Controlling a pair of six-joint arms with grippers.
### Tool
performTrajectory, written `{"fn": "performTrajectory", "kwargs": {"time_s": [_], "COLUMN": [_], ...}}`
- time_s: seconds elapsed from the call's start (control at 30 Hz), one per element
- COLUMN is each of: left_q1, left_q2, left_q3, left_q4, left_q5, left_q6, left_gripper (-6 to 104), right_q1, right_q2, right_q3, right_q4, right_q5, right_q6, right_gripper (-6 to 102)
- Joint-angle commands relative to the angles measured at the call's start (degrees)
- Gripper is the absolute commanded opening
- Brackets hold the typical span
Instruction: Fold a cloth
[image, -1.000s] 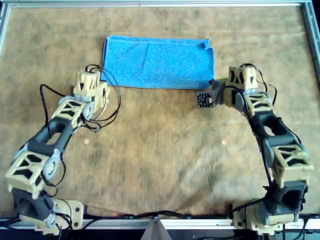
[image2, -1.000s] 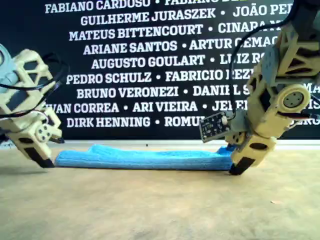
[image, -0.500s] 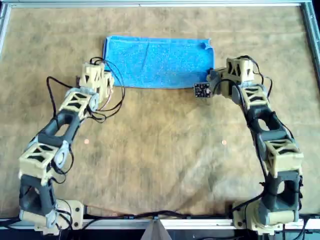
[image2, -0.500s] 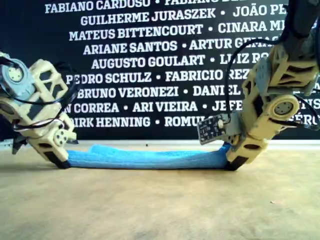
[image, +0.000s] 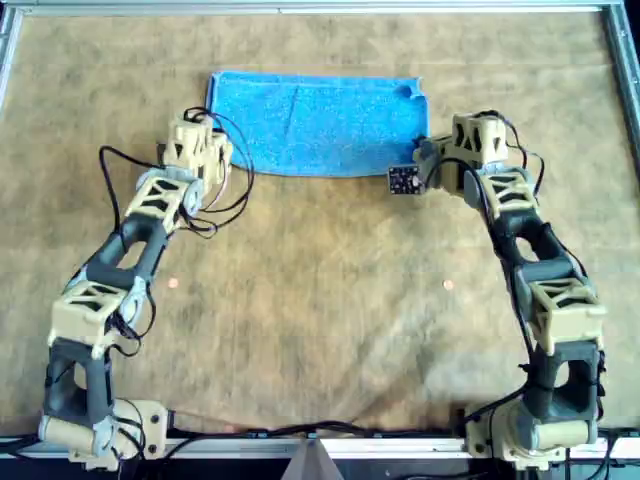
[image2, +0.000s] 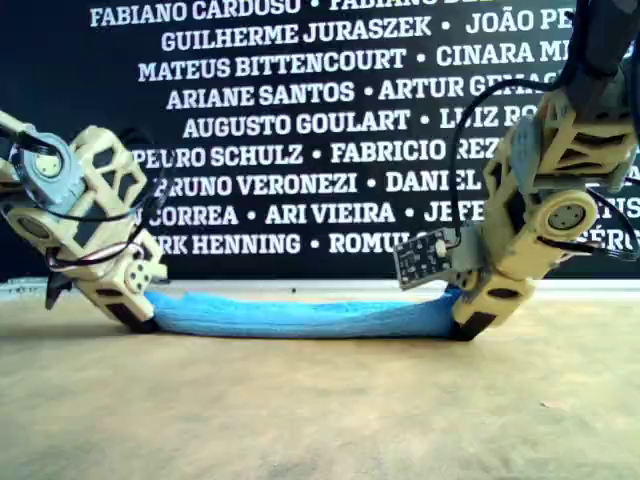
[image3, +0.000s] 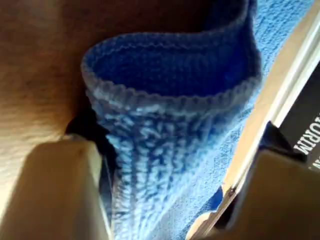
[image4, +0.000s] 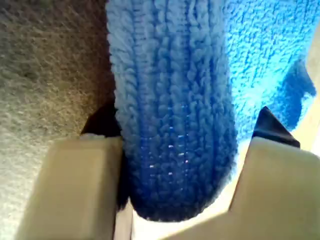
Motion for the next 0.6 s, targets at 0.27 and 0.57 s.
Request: {"fn": "performTrajectory", "kwargs": {"time_s": [0.27,0.57], "left_q1": [-0.09,-0.26], "left_q2": [0.53,0.53], "left_q3": [-3.25,-3.6], "left_q4": [-0.88,-1.05], "left_q5": [-0.53,0.53], "left_q6": [0.53,-0.35], "left_gripper": [76,-6], "right_q1": [0.09,0.0], "right_q2": [0.97,1.93], "right_q3": [-3.69,-3.69], "right_q4": [-1.85,-2.99], "right_q5": [-0.09,-0.88], "right_q6": [-0.26,0.62], "right_gripper": [74,4]}}
